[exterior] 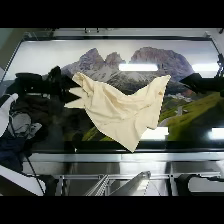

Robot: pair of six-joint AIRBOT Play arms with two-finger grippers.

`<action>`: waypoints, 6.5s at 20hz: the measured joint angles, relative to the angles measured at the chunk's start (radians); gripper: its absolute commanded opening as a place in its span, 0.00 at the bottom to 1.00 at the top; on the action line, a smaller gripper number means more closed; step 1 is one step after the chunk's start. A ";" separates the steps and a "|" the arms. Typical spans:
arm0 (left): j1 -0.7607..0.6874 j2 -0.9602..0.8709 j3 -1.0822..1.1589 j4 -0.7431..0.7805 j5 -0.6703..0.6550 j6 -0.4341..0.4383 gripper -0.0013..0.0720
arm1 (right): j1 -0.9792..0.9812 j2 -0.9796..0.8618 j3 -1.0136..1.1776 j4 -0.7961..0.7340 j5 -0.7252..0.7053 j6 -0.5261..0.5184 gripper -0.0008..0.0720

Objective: Fold the shirts.

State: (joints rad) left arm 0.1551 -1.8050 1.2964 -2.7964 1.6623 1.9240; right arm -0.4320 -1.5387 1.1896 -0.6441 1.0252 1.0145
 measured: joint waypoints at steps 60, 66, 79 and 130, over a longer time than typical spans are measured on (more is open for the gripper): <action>-0.040 0.815 0.140 -0.164 -0.146 0.041 0.05 | 0.129 0.158 0.621 0.062 0.468 0.046 0.04; 0.193 1.012 0.561 -0.190 -0.150 -0.089 0.05 | 0.123 0.783 0.443 -0.014 0.225 0.010 0.04; 0.048 0.371 0.346 0.042 -0.096 -0.002 0.05 | 0.183 0.325 0.108 -0.132 0.014 0.095 0.04; 0.103 0.192 -0.613 0.353 -0.215 0.214 0.06 | -0.240 0.409 -0.472 -0.454 0.301 0.412 0.76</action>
State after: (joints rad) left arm 0.2584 -1.6135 0.6834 -2.4435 1.4471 2.1380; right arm -0.6724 -1.1301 0.7177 -1.0985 1.3258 1.4269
